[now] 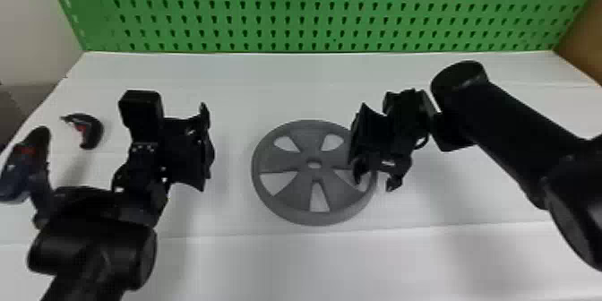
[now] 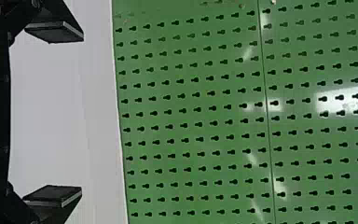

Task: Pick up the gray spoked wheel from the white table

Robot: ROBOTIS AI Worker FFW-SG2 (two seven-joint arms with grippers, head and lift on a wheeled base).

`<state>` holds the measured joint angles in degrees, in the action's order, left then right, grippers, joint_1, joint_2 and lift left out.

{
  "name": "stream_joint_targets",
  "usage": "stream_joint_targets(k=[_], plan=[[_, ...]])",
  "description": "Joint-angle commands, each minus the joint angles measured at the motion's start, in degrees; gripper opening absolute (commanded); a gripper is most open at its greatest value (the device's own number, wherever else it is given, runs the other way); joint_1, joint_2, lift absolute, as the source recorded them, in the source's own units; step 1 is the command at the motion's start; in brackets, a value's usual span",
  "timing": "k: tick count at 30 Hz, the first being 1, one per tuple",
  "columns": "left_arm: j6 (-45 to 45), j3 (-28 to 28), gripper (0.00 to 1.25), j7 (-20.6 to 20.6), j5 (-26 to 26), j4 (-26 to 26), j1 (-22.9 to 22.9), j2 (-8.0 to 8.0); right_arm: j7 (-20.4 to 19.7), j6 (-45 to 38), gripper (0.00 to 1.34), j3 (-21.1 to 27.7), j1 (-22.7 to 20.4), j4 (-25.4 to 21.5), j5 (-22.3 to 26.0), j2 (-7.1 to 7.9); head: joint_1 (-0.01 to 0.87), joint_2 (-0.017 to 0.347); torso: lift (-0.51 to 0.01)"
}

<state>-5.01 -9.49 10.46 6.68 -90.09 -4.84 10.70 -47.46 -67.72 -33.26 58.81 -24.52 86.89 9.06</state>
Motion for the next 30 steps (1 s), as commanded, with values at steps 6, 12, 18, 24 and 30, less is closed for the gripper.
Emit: stream_joint_targets(k=[6, 12, 18, 24, 30], plan=[[0.00, -0.09, 1.12, 0.09, 0.00, 0.00, -0.09, 0.03, 0.00, 1.10, 0.69, 0.47, 0.25, -0.27, -0.85, -0.18, 0.765, 0.002, -0.094], [0.00, -0.09, 1.12, 0.09, 0.00, 0.00, -0.09, 0.03, 0.00, 1.36, 0.41, 1.00, 0.34, -0.27, -2.16, -0.36, 0.765, 0.002, -0.094], [0.00, 0.00, 1.12, 0.09, 0.00, 0.00, -0.09, -0.06, 0.00, 0.48, 0.21, 1.18, 0.25, -0.18, -2.60, -0.53, 0.765, 0.002, -0.094], [0.00, 0.00, 1.12, 0.09, 0.00, 0.00, -0.09, 0.03, 0.00, 0.31, 0.21, 1.09, 0.34, -0.18, -3.04, -0.62, 0.765, 0.002, -0.094], [0.00, 0.00, 1.12, 0.09, 0.00, 0.00, -0.17, 0.03, 0.00, 0.31, 0.21, 1.26, 0.43, -0.18, -3.04, -0.62, 0.765, 0.002, -0.094]])
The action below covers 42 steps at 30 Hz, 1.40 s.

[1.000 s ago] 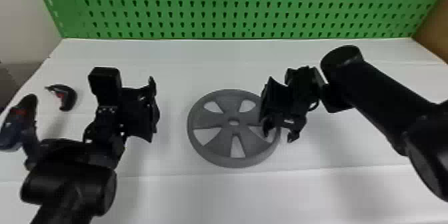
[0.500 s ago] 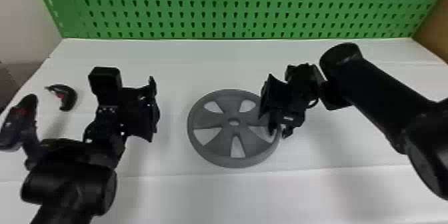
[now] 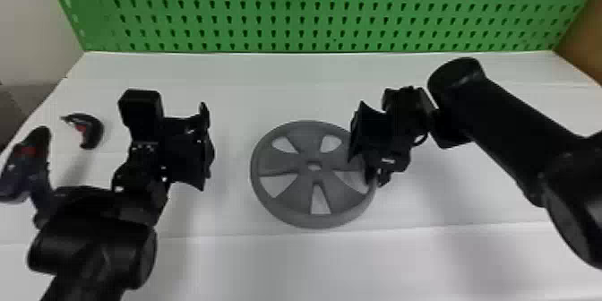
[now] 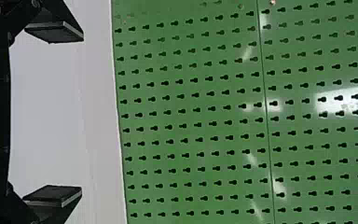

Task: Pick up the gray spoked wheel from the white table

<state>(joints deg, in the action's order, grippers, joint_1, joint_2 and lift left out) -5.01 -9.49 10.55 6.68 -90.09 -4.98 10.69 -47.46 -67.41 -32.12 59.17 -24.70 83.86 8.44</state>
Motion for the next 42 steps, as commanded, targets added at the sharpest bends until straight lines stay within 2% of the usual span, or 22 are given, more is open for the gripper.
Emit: stream_joint_targets(k=[1, 14, 16, 20, 24, 34, 42], plan=[[0.00, -0.09, 1.12, 0.00, 0.00, 0.00, -0.12, 0.03, 0.00, 0.00, 0.21, 0.12, 0.07, 0.00, -0.01, 0.00, 0.765, 0.002, -0.094], [0.00, 0.00, 1.12, 0.09, 0.09, 0.09, -0.03, 0.03, 0.00, -0.62, 0.21, 0.21, 0.33, -0.70, -1.33, -0.09, 0.765, 0.002, -0.094], [0.00, 0.09, 1.12, 0.09, 0.18, 0.09, -0.03, 0.03, 0.00, -1.06, 0.21, 2.15, 0.15, -1.41, -3.35, -0.09, 0.765, 0.002, -0.094], [0.00, 0.26, 1.12, 0.09, 0.27, 0.09, 0.24, 0.03, 0.00, -3.52, 0.21, 8.30, -0.20, -4.92, -10.65, -0.26, 0.765, 0.002, -0.094], [0.00, 0.35, 1.12, 0.09, 0.27, 0.09, 0.41, 0.03, -0.09, -6.07, 0.21, 12.96, -0.29, -7.56, -13.55, -0.09, 0.765, 0.002, -0.094], [0.00, 0.52, 1.12, 0.09, 0.53, 0.00, 0.59, 0.03, 0.00, -8.79, 0.21, 19.81, -2.66, -18.72, -20.23, 0.27, 0.765, 0.002, -0.094], [0.00, 0.96, 1.12, 0.09, 0.71, -0.35, 0.94, 0.03, 0.17, -5.10, 0.21, 24.47, -7.41, -32.26, -24.97, 1.32, 0.765, 0.002, -0.094]])
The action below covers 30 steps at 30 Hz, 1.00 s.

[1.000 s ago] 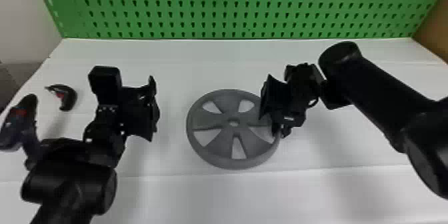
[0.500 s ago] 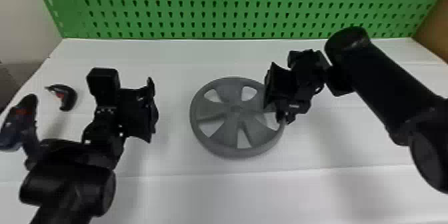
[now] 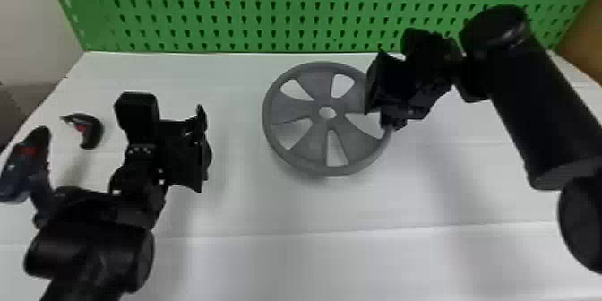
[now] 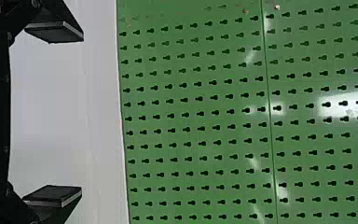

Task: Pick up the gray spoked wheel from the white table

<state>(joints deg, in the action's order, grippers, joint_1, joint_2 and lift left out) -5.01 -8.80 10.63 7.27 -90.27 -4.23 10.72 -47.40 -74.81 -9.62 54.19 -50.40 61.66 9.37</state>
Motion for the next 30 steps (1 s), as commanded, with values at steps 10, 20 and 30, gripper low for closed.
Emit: stream_joint_targets(k=[10, 20, 30], plan=[[0.00, 1.42, 1.12, 0.00, 0.20, -1.48, 0.80, 0.00, 18.31, 9.33, 0.21, 8.21, -10.24, -19.12, -15.78, -0.41, 0.765, 0.002, -0.094], [0.09, 2.56, 1.12, 0.00, 0.29, -2.45, 1.42, -0.09, 33.96, 20.32, 0.21, 7.69, -17.45, -25.27, -29.23, -1.72, 0.765, 0.002, -0.094], [0.09, 3.00, 1.12, 0.00, 0.38, -3.07, 1.51, -0.09, 43.18, 37.72, 0.21, 5.40, -24.39, -27.47, -40.31, -2.08, 0.765, 0.002, -0.094]])
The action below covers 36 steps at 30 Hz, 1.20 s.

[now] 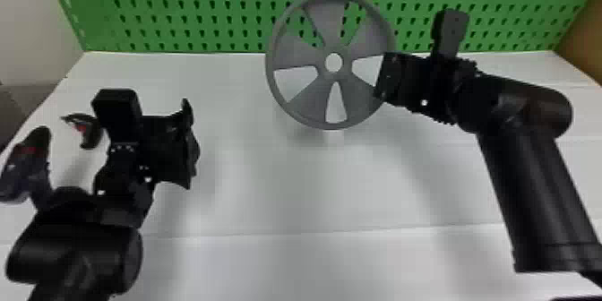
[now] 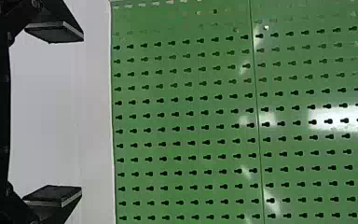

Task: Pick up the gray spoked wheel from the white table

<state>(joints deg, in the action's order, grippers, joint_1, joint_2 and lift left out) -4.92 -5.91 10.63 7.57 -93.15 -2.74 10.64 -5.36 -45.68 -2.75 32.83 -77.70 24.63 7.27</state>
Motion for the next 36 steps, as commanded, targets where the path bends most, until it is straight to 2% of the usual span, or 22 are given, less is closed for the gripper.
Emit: stream_joint_targets(k=[1, 6, 11, 21, 30, 36], plan=[[0.00, 0.20, 1.12, 0.00, 0.08, -0.19, 0.02, 0.00, 1.23, 9.91, 0.21, -1.47, -3.91, -0.17, -3.27, -0.24, 0.765, 0.002, -0.094], [0.26, 0.29, 1.12, 0.00, 0.08, -0.27, 0.10, 0.00, 3.17, 18.61, 0.21, -1.91, -7.17, 0.36, -7.31, -1.03, 0.765, 0.002, -0.094], [0.26, 0.46, 1.12, 0.00, 0.25, -0.45, 0.19, 0.00, 3.26, 27.66, 0.21, -1.38, -10.42, 0.44, -11.88, -2.61, 0.765, 0.002, -0.094], [0.35, 0.55, 1.12, 0.00, 0.52, -0.63, 0.37, 0.00, 3.26, 44.72, 0.20, -3.14, -13.58, 5.72, -12.59, -3.05, 0.765, 0.002, -0.094], [1.40, 0.90, 1.12, -0.08, 0.96, -0.80, 0.54, -0.09, 3.26, 50.43, 0.19, -3.58, -15.16, 6.07, -16.19, -3.67, 0.765, 0.002, -0.094], [2.02, 0.90, 1.12, -0.08, 1.48, -0.89, 0.54, -0.09, 3.26, 50.78, 0.19, -4.02, -15.34, 5.72, -16.10, -3.67, 0.765, 0.002, -0.094]])
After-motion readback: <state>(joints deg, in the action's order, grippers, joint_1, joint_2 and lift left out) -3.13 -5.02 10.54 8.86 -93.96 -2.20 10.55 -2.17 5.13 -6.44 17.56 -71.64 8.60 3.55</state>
